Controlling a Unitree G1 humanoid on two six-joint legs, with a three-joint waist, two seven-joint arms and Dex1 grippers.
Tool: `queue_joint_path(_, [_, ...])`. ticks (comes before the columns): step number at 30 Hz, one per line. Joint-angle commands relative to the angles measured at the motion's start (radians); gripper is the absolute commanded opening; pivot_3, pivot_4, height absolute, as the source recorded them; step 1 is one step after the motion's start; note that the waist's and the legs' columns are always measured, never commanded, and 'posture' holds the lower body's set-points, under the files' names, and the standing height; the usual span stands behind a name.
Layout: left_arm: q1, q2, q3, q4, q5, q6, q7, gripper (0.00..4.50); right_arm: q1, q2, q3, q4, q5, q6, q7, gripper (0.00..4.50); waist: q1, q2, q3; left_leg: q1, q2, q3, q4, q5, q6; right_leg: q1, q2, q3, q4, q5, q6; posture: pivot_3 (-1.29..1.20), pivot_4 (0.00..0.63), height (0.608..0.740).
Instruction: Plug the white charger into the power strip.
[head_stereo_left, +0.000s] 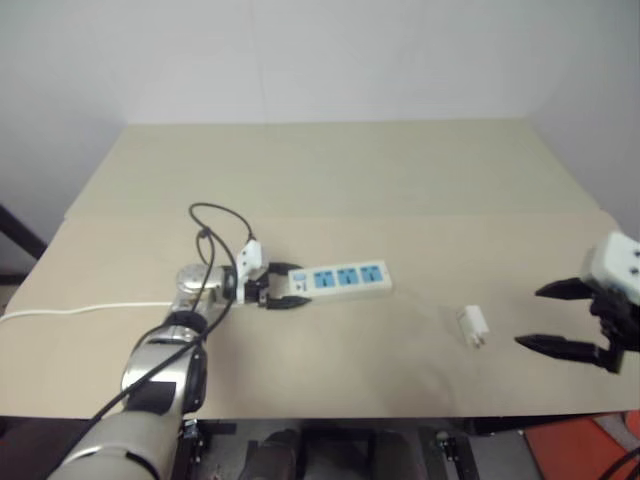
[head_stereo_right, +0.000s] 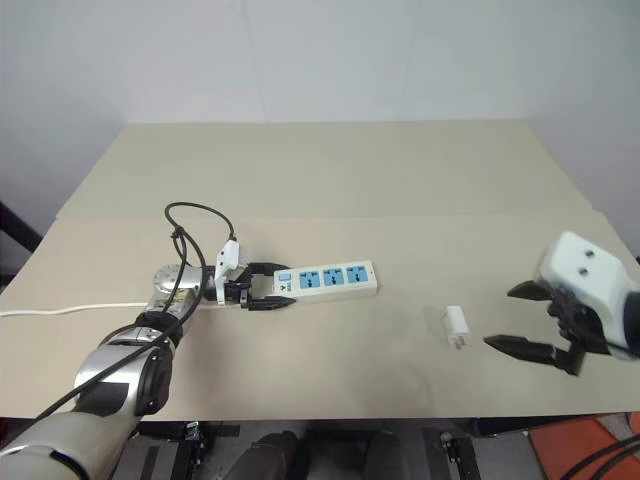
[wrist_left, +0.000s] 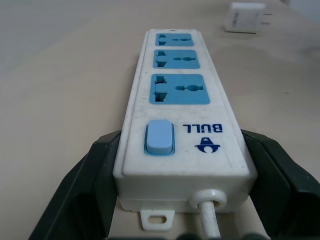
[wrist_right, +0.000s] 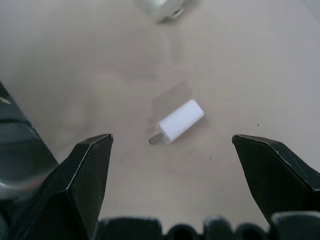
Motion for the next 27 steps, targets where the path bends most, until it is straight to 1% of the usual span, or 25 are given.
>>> queue_joint_path(1, [-0.007,-0.017,-0.008,-0.036,-0.016,-0.039,-0.058,3.26,-0.291,0.007,0.174,0.081,0.068,0.328,-0.187,4.50,-0.001,0.000,0.000,0.000,0.000,0.000,0.000,0.000,0.000,0.000,0.000,0.000,0.000,0.000,0.000,0.00,0.150,0.740])
queue_joint_path(3, [-0.005,-0.027,-0.007,-0.041,-0.028,-0.042,-0.083,3.26,-0.464,0.053,0.265,0.134,0.076,0.490,-0.255,4.50,-0.002,0.000,0.000,-0.002,0.001,0.000,0.000,0.000,0.000,-0.001,0.000,0.000,-0.001,0.000,-0.001,0.00,0.150,0.740])
queue_joint_path(5, [-0.002,-0.029,-0.021,-0.045,-0.031,-0.051,-0.092,3.26,-0.559,0.058,0.333,0.180,0.103,0.553,-0.294,4.50,0.001,0.000,0.000,-0.004,0.000,-0.001,0.000,0.000,-0.001,-0.003,-0.001,-0.001,-0.001,0.000,-0.001,0.00,0.150,0.740])
queue_joint_path(8, [0.000,-0.030,-0.041,-0.050,-0.039,-0.057,-0.092,3.26,-0.652,0.011,0.460,0.217,0.142,0.560,-0.350,4.50,0.003,0.001,0.000,-0.006,0.000,-0.001,0.000,0.003,-0.004,-0.004,-0.001,-0.001,0.002,0.000,-0.001,0.00,0.150,0.740])
queue_joint_path(13, [0.006,-0.031,-0.071,-0.048,-0.048,-0.071,-0.092,3.26,-0.821,-0.017,0.673,0.354,0.293,0.560,-0.513,4.50,0.000,0.001,-0.001,-0.007,-0.001,-0.001,0.000,0.002,-0.004,-0.005,-0.003,-0.001,0.000,0.001,0.000,0.00,0.150,0.740])
queue_joint_path(15, [0.011,-0.034,-0.079,-0.048,-0.051,-0.078,-0.092,3.26,-0.889,-0.022,0.751,0.414,0.362,0.560,-0.580,4.50,0.000,0.001,-0.001,-0.006,-0.001,-0.001,0.000,0.002,-0.004,-0.004,-0.003,-0.001,0.000,0.001,0.000,0.00,0.150,0.740])
queue_joint_path(17, [0.016,-0.039,-0.083,-0.049,-0.056,-0.080,-0.092,3.26,-0.959,-0.023,0.822,0.504,0.457,0.560,-0.661,4.50,0.000,0.001,-0.001,-0.006,-0.001,-0.001,0.000,0.000,-0.001,-0.004,-0.003,-0.001,0.000,0.001,0.000,0.00,0.150,0.740])
queue_joint_path(19, [0.020,-0.044,-0.083,-0.051,-0.058,-0.084,-0.092,3.26,-1.028,-0.014,0.893,0.605,0.564,0.560,-0.753,4.50,0.000,0.001,-0.001,-0.006,-0.001,-0.001,0.000,0.000,-0.001,-0.004,-0.003,-0.001,0.000,0.001,0.000,0.00,0.150,0.740])
queue_joint_path(23, [0.025,-0.051,-0.077,-0.051,-0.059,-0.087,-0.092,3.26,-1.136,0.000,1.028,0.687,0.747,0.560,-0.920,4.50,0.001,0.001,-0.001,-0.006,-0.001,0.000,0.000,0.001,-0.003,-0.005,-0.003,-0.001,0.000,0.001,0.000,0.00,0.150,0.740])
queue_joint_path(27, [0.030,-0.056,-0.079,-0.050,-0.056,-0.084,-0.092,3.26,-1.204,0.025,1.121,0.768,0.921,0.560,-1.080,4.50,0.003,0.001,-0.001,-0.006,-0.001,0.000,0.000,0.001,-0.001,-0.004,-0.003,-0.001,0.000,0.001,0.000,0.00,0.150,0.740])
